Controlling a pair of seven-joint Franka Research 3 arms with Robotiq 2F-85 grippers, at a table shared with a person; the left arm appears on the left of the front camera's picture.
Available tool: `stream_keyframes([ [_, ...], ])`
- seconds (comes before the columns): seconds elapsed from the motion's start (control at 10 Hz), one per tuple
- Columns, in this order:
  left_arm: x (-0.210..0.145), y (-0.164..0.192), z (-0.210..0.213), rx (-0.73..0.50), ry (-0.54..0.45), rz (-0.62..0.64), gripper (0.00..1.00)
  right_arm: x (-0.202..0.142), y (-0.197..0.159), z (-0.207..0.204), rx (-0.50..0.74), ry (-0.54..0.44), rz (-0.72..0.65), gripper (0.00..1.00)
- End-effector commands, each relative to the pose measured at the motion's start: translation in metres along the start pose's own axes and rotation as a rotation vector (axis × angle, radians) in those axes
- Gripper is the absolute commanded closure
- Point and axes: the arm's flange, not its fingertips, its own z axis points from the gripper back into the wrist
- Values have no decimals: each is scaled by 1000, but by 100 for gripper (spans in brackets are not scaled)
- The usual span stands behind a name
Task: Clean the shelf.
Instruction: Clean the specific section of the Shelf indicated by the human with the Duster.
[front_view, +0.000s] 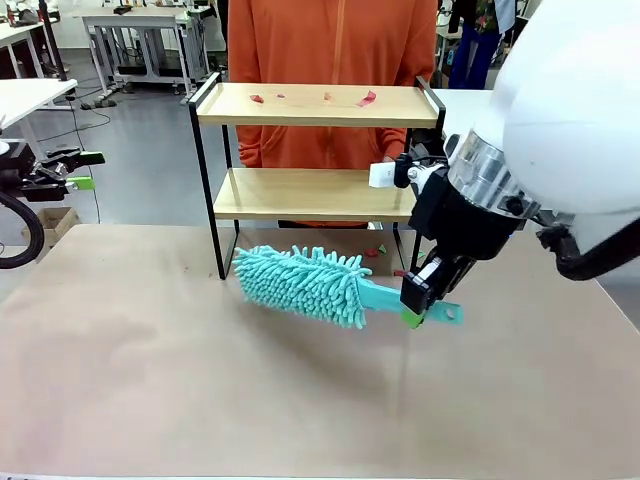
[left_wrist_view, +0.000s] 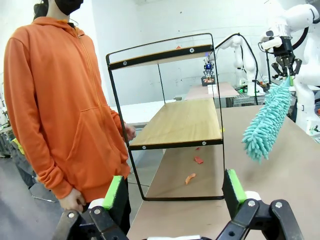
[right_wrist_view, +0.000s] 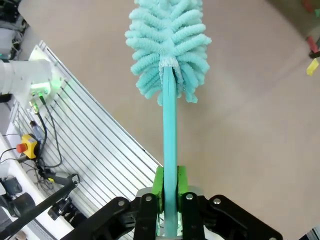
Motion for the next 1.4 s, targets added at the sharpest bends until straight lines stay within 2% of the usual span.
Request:
stream_keyframes([
  [0.0,3,-2,1,-4,4,-10,0,-11,-2,7,-45,-35,-1,87],
  [0.3,3,-2,1,-4,4,-10,0,-5,0,4,-16,-12,5,87],
  [0.4,3,-2,1,-4,4,-10,0,24,14,-13,-60,-129,-58,87],
  [0.5,3,-2,1,-4,4,-10,0,40,19,-27,-75,-84,-68,87],
  [0.8,3,-2,1,-4,4,-10,0,66,33,-47,-87,-112,-141,87],
  [1.3,3,-2,1,-4,4,-10,0,114,69,-95,-159,-182,-364,87],
])
